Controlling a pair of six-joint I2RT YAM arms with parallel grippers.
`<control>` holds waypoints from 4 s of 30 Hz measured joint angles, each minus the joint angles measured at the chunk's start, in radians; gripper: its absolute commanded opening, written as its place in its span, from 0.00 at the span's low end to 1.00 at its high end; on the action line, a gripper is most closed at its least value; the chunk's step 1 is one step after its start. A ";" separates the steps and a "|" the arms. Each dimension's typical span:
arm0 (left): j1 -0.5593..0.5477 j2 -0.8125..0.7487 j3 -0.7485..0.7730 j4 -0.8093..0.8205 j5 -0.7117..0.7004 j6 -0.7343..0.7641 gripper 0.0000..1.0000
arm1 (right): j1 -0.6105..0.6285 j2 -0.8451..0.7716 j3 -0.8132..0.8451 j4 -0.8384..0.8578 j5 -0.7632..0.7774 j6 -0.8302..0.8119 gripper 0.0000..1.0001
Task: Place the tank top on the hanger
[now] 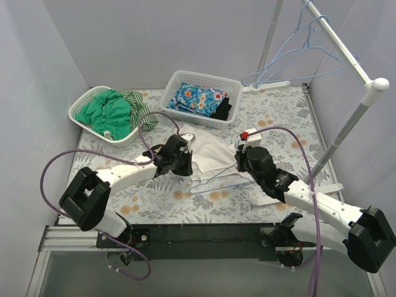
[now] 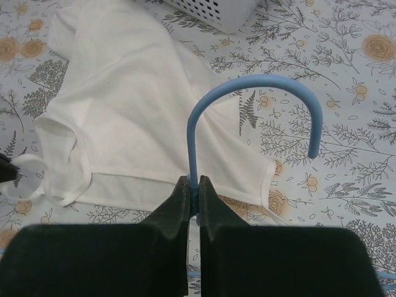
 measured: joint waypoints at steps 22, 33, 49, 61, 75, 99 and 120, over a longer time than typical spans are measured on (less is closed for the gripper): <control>0.099 -0.335 -0.103 -0.068 -0.023 -0.023 0.00 | 0.000 0.180 0.286 -0.104 0.195 0.036 0.01; 0.099 -0.358 -0.024 -0.140 0.044 -0.023 0.00 | 0.010 0.217 0.364 -0.129 0.225 0.051 0.01; 0.099 -0.500 0.239 -0.230 0.061 -0.037 0.06 | 0.202 0.337 0.651 -0.158 0.296 0.019 0.01; 0.099 -0.570 0.467 -0.271 -0.065 0.016 0.24 | 0.257 0.472 1.134 -0.160 0.327 -0.228 0.01; 0.099 -0.606 0.584 -0.186 -0.220 0.129 0.53 | 0.257 0.553 1.332 -0.167 0.278 -0.397 0.01; 0.099 -0.547 0.873 -0.105 -0.165 0.378 0.33 | 0.385 0.525 1.456 -0.152 0.098 -0.563 0.01; 0.099 -0.657 0.556 -0.496 0.017 0.283 0.41 | 0.359 0.478 1.220 -0.313 -0.112 -0.349 0.01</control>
